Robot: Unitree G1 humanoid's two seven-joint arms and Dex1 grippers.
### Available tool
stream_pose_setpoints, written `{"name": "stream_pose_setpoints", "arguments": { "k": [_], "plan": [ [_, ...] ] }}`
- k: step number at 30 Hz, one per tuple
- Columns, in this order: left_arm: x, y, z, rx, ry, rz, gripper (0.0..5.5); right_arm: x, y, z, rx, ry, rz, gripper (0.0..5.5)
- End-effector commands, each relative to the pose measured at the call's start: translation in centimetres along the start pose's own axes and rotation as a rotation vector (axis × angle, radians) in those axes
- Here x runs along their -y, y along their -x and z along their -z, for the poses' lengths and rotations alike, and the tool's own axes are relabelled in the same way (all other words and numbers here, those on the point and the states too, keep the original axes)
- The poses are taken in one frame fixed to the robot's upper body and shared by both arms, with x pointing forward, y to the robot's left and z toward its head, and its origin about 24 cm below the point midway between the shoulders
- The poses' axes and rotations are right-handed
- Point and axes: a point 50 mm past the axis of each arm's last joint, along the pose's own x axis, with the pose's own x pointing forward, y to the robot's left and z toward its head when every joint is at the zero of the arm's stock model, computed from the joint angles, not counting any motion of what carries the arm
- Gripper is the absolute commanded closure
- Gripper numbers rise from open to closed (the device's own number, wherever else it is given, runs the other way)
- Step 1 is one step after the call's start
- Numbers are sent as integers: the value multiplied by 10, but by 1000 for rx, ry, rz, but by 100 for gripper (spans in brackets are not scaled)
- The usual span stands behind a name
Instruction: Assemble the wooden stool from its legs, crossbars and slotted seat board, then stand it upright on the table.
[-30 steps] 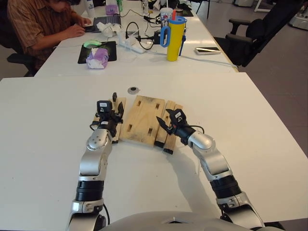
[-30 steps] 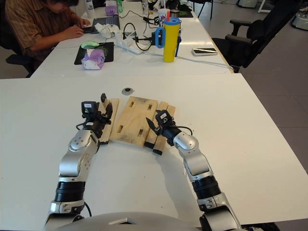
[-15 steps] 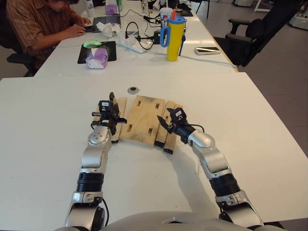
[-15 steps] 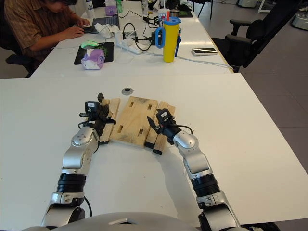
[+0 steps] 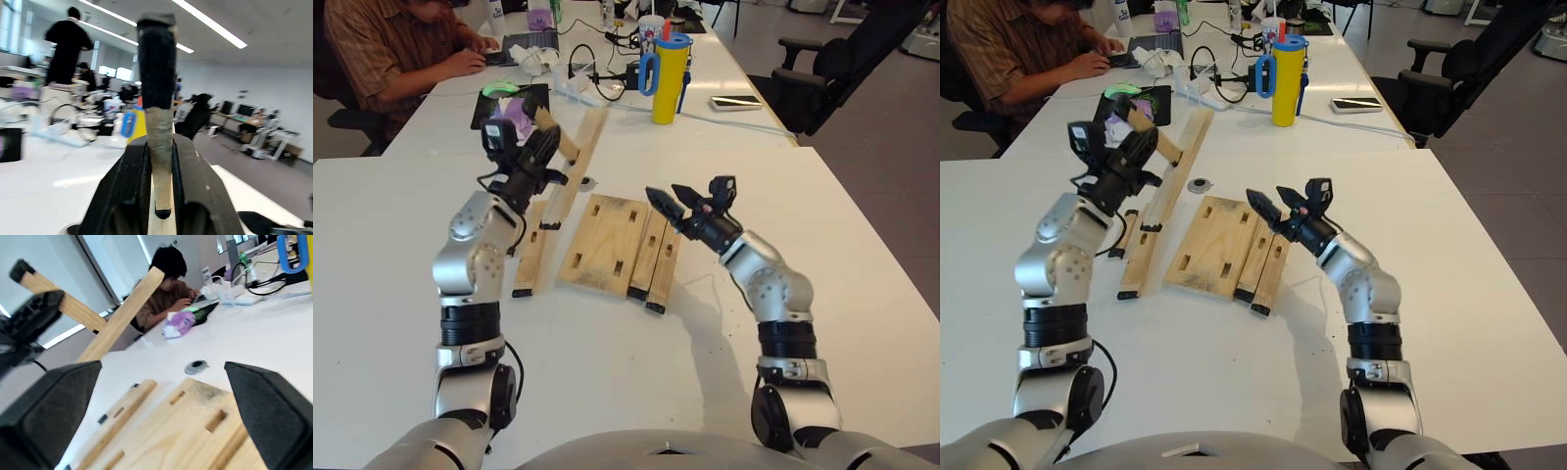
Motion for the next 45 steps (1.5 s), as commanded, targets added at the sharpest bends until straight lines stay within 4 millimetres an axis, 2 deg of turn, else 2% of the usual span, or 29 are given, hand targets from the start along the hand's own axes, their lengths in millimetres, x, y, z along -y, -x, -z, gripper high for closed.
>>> {"name": "stream_pose_setpoints", "arguments": {
  "k": [1, 3, 7, 14, 21, 34, 39, 40, 45],
  "plan": [
    [4, -1, -20, 4, 204, 235, 510, 3, 4, -6, -40, -208, -106, 84],
    [8, -1, -24, -16, 315, 341, 510, 4, 6, -10, -37, -304, -155, 84],
    [12, -3, -26, -83, 444, 469, 510, -8, 7, -29, -4, -421, -302, 84],
    [17, -6, -23, -143, 511, 522, 510, -33, 7, -47, -1, -440, -462, 84],
    [20, -4, -21, -180, 545, 554, 510, -39, 8, -50, 21, -451, -488, 84],
    [21, -3, -23, -202, 581, 583, 510, -41, 11, -45, 39, -420, -514, 276],
    [26, -1, -24, -201, 533, 604, 510, -40, 11, -41, 38, -418, -524, 343],
    [26, -1, -24, -202, 532, 596, 481, -40, 11, -41, 42, -419, -526, 343],
    [21, -3, -24, -174, 550, 558, 410, -38, 11, -40, 64, -430, -518, 343]
  ]
}}
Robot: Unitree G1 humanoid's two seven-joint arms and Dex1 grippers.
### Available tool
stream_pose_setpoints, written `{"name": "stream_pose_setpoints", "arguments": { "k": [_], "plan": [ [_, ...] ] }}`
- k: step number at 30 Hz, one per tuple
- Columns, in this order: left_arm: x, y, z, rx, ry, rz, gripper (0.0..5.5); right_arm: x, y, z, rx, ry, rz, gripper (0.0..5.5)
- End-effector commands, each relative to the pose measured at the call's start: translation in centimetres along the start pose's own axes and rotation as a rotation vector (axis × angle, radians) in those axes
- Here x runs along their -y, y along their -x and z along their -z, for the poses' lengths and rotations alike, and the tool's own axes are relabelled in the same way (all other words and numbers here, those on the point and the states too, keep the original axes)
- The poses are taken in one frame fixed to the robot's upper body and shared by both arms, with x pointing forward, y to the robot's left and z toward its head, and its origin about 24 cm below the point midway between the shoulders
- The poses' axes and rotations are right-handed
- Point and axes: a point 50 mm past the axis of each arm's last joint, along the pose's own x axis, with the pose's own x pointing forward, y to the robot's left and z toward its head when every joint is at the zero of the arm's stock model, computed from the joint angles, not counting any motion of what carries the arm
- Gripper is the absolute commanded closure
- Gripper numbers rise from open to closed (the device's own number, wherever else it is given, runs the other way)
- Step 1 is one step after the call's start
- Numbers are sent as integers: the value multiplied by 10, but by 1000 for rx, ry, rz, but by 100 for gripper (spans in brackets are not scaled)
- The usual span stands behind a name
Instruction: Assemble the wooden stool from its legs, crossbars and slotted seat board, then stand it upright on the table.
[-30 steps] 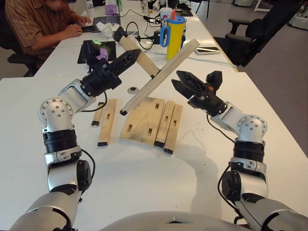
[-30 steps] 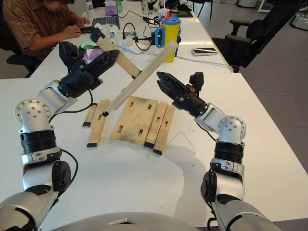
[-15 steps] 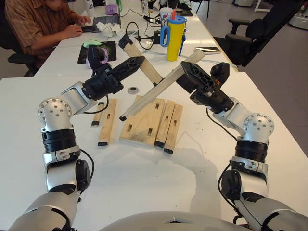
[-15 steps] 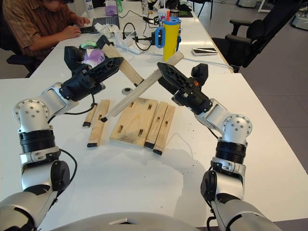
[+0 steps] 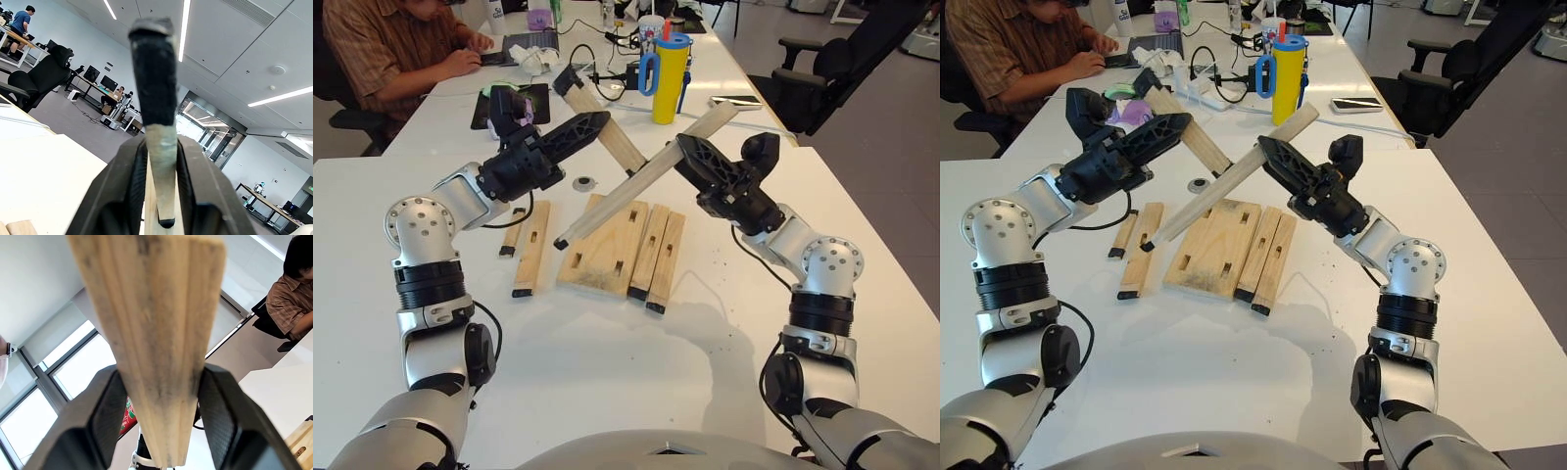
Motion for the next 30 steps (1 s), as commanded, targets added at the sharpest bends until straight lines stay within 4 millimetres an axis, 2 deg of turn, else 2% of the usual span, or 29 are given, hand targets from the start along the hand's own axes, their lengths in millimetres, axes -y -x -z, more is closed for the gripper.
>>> {"name": "stream_pose_setpoints", "arguments": {
  "k": [1, 8, 11, 14, 17, 18, 22, 25, 30],
  "plan": [
    [0, 0, -7, 43, -7, -10, 401, 2, 3, -1, 31, 6, 8, 343],
    [1, 19, -1, 36, 1, -40, 303, 2, 8, -13, 132, 23, 23, 343],
    [-5, 47, 12, -64, -53, -155, 261, -1, 12, -14, 102, 79, 48, 343],
    [-20, 79, 32, -237, -144, -325, 233, -8, 26, -15, 29, 180, 94, 343],
    [-32, 101, 54, -382, -225, -406, 233, -8, 36, -21, 2, 278, 147, 344],
    [-35, 105, 63, -442, -265, -423, 233, -4, 38, -17, -63, 324, 181, 344],
    [-44, 106, 100, -655, -451, -403, 233, 7, 34, -5, -162, 416, 162, 344],
    [-53, 102, 118, -736, -562, -391, 233, 17, 32, 3, -222, 481, 158, 344],
    [-63, 97, 139, -832, -675, -372, 233, 27, 31, 5, -252, 553, 150, 344]
  ]
}}
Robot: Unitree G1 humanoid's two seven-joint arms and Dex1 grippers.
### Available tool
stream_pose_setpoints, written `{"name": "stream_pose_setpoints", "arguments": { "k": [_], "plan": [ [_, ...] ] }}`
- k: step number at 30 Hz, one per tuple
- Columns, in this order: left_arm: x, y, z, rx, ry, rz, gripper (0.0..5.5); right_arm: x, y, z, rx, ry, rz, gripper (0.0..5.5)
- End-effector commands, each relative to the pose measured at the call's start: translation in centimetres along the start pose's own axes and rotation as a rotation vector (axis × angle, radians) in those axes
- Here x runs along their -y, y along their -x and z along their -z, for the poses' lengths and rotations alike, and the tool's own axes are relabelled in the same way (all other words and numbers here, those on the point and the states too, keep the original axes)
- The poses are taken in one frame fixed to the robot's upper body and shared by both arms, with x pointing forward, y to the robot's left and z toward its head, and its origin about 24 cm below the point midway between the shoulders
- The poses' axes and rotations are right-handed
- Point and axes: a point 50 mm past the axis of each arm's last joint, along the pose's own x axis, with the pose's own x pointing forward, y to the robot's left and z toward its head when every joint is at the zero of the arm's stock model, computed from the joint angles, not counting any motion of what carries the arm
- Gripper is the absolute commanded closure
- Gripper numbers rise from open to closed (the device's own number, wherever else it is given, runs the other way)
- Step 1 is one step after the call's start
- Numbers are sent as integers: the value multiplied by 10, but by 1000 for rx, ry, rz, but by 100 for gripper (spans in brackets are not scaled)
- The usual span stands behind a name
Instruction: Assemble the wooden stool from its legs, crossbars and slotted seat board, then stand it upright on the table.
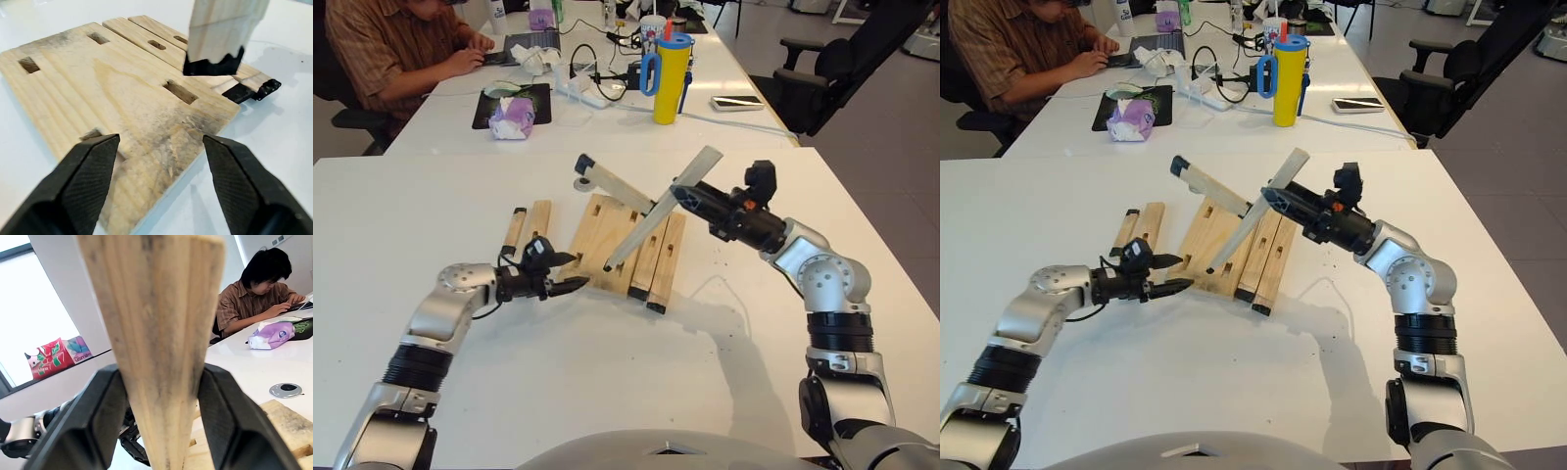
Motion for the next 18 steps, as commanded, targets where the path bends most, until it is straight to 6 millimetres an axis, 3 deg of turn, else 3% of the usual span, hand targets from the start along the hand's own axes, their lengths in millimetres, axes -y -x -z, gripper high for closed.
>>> {"name": "stream_pose_setpoints", "arguments": {
  "k": [1, 7, 12, 18],
  "plan": [
    [2, -12, 12, -77, -93, -11, 233, 4, -4, 0, -21, 65, -22, 344],
    [3, -18, 22, -148, -112, 6, 233, 10, -1, 3, -78, 102, -19, 344],
    [16, -13, 40, -323, -86, 91, 233, 10, -2, 3, -146, 148, -33, 344],
    [28, -12, 51, -416, -54, 132, 233, 13, -4, -2, -190, 226, -19, 346]
  ]
}}
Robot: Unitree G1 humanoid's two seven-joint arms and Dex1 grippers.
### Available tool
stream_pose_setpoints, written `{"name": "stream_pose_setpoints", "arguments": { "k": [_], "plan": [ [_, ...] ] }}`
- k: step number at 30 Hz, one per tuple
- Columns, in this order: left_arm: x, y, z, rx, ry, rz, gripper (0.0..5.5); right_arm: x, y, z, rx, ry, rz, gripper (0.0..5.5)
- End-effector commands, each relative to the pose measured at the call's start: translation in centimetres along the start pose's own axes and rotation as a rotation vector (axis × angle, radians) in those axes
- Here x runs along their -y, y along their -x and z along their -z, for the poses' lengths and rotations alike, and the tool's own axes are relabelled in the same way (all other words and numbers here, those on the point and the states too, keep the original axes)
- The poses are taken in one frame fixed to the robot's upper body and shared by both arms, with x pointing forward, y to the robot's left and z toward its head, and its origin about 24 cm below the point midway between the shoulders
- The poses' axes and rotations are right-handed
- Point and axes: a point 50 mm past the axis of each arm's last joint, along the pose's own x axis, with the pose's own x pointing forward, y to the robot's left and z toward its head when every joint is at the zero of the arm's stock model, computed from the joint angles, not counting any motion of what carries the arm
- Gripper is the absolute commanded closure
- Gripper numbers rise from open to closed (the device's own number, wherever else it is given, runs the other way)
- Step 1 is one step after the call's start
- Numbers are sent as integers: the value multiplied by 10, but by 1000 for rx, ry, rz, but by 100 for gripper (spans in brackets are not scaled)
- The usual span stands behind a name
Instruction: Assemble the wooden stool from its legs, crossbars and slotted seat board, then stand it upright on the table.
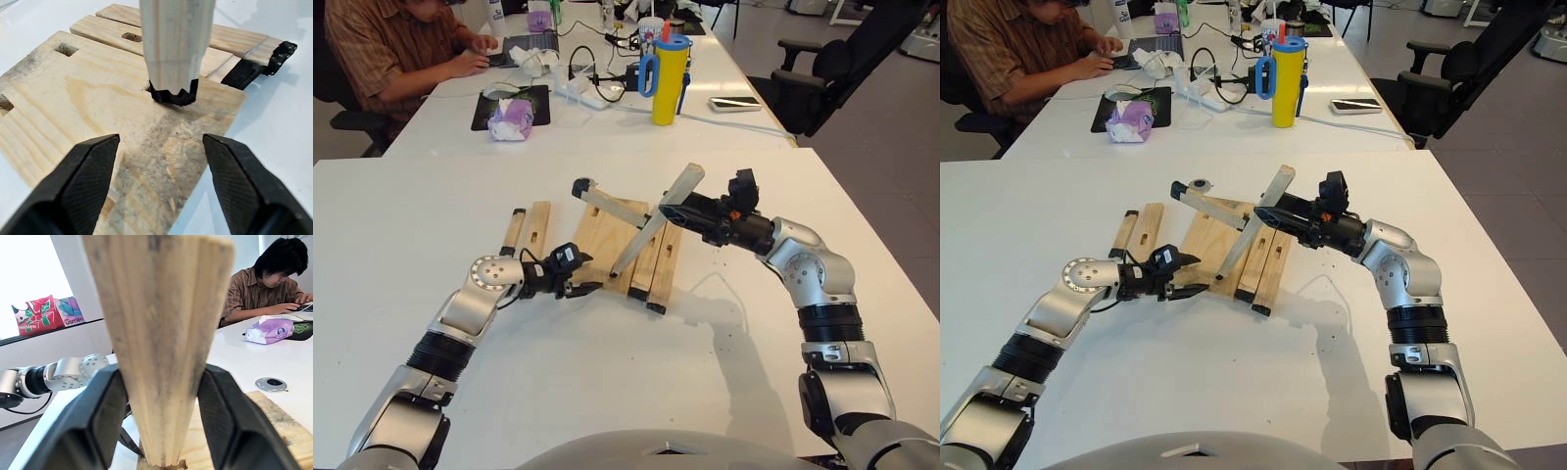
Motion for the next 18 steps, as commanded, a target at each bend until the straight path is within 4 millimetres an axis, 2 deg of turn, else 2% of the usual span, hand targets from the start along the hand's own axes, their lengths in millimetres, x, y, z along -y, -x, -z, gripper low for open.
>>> {"name": "stream_pose_setpoints", "arguments": {
  "k": [1, 10, 13, 18],
  "plan": [
    [36, -3, 59, -281, 134, 116, 233, 5, 0, -6, -69, 62, 27, 346],
    [36, -3, 72, -329, 157, 93, 233, -11, -4, -24, -50, 51, -34, 346],
    [38, -3, 73, -328, 164, 89, 233, -14, -5, -25, -59, 51, -37, 346],
    [37, -5, 71, -324, 167, 88, 233, -10, -9, -14, -123, 91, -11, 346]
  ]
}}
